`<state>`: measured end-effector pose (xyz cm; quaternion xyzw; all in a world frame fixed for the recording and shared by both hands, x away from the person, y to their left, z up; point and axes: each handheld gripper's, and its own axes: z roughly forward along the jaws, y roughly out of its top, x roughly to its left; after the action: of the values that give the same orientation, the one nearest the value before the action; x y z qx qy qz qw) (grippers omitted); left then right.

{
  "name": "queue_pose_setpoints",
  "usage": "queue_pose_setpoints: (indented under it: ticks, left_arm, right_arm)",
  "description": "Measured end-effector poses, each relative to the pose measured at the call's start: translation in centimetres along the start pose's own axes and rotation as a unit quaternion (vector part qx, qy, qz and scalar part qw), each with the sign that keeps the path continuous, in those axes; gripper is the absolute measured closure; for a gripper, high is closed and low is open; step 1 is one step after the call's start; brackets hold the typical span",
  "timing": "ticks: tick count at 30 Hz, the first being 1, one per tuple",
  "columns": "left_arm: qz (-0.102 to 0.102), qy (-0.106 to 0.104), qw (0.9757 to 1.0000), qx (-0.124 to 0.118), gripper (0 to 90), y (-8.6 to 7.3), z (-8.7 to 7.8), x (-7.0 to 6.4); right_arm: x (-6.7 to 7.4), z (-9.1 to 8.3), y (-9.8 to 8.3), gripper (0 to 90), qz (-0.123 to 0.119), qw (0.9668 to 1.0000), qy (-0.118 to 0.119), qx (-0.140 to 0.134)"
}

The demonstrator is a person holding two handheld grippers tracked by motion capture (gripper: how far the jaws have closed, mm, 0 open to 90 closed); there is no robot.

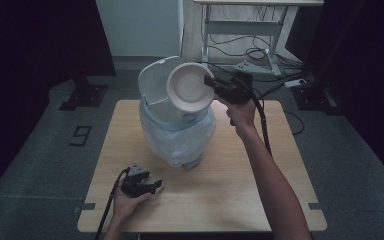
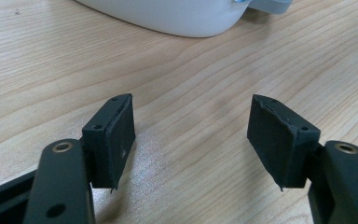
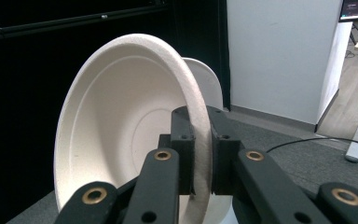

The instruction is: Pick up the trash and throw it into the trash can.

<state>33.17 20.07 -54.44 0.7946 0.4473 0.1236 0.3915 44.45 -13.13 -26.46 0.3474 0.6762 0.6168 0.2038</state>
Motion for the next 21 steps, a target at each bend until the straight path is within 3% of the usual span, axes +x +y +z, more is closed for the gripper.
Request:
queue_pose_setpoints:
  ticks: [21]
  left_arm:
    - [-0.003, -0.004, 1.0000, 0.006, 31.9, -0.1, 0.0, 0.3]
  right_arm:
    - [0.4, 4.6, 0.0, 82.5, -0.004, 0.9999, 0.006, 0.016]
